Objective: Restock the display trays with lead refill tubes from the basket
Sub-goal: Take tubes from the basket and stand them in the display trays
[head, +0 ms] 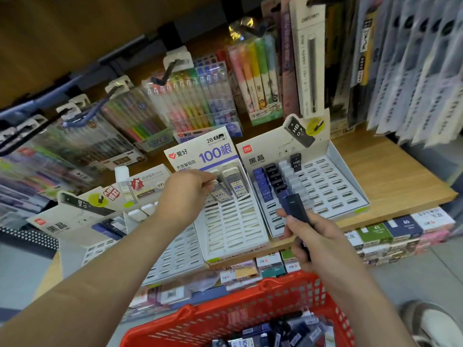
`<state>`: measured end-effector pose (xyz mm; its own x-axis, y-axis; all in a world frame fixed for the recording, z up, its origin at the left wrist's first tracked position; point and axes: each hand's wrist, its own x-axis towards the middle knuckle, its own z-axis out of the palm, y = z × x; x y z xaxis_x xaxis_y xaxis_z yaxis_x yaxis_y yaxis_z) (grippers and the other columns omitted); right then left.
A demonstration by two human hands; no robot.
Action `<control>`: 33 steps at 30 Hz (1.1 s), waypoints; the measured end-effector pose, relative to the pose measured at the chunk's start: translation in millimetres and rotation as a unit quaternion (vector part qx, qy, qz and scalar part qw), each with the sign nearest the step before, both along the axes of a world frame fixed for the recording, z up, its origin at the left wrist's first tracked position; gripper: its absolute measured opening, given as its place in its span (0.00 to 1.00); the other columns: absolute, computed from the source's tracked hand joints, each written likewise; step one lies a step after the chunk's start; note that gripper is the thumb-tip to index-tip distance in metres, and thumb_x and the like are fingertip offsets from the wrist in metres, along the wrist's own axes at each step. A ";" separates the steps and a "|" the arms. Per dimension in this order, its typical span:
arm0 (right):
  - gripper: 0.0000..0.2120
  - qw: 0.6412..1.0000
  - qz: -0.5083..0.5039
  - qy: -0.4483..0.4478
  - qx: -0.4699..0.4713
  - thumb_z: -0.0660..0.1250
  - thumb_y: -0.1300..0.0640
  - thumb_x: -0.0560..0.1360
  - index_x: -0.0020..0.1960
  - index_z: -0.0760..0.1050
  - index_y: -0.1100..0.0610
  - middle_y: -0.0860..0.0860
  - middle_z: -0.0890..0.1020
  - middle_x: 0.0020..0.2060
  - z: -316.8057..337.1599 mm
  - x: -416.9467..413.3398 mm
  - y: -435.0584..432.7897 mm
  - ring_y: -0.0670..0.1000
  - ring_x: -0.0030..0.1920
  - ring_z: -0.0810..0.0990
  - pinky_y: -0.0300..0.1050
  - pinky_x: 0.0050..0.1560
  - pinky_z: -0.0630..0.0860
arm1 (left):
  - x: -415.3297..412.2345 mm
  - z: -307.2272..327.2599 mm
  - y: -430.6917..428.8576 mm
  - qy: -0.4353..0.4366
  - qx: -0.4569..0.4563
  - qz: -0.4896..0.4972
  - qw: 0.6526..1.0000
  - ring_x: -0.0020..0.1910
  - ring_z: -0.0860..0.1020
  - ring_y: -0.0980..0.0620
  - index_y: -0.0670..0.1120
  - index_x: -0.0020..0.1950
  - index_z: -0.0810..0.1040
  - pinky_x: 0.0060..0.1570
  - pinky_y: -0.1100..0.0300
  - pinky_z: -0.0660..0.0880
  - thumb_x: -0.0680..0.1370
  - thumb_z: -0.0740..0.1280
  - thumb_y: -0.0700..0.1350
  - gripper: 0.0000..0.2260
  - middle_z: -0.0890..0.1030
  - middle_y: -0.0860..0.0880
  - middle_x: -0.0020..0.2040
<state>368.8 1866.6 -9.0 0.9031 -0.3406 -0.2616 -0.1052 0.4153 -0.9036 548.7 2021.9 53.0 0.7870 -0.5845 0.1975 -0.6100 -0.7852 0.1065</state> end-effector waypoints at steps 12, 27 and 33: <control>0.06 0.996 0.010 -0.017 0.091 0.64 0.60 0.79 0.53 0.79 0.56 0.55 0.79 0.36 3.1 -1.9 5.5 0.50 0.32 0.80 0.38 0.23 0.68 | 14.6 -15.2 -4.2 -0.107 -0.006 0.015 0.994 0.48 0.76 0.43 0.43 0.50 0.84 0.45 0.57 0.69 0.77 0.69 0.42 0.06 0.81 0.45 0.47; 0.08 0.989 0.136 -0.002 -0.049 0.73 0.54 0.73 0.48 0.82 0.58 0.48 0.75 0.24 12.0 -4.3 9.3 0.44 0.23 0.71 0.34 0.25 0.67 | -129.6 -3.8 -19.4 0.419 -0.419 0.122 0.797 0.34 0.80 0.48 0.46 0.54 0.78 0.36 0.56 0.79 0.71 0.68 0.54 0.17 0.83 0.44 0.38; 0.05 0.990 0.072 -0.039 0.117 0.73 0.52 0.67 0.42 0.82 0.52 0.47 0.66 0.26 8.9 -1.8 14.6 0.44 0.24 0.59 0.35 0.23 0.57 | -132.8 -2.4 -8.6 0.379 -0.576 0.205 0.695 0.30 0.80 0.50 0.38 0.49 0.78 0.30 0.63 0.77 0.70 0.71 0.46 0.13 0.82 0.41 0.34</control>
